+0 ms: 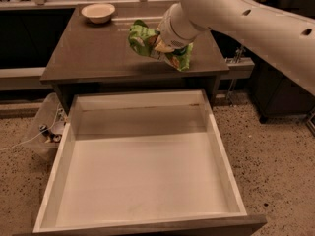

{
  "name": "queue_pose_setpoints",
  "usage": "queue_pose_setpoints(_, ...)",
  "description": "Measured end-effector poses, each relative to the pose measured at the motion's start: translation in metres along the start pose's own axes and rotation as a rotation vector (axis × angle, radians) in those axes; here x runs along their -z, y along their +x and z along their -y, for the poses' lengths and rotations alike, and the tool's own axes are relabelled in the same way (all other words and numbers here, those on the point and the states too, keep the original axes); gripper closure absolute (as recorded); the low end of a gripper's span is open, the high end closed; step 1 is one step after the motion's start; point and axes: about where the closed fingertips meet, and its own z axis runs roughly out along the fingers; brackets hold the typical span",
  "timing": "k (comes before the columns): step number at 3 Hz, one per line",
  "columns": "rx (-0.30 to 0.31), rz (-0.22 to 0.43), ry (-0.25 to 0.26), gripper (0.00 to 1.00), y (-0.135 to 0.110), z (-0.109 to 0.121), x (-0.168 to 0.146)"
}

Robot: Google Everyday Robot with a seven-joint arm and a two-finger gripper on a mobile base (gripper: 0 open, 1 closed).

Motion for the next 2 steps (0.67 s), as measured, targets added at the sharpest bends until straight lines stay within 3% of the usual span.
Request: queue_pose_setpoints(2,-0.034,0.01,0.003,1.0,0.0035,0.0028,-0.0086)
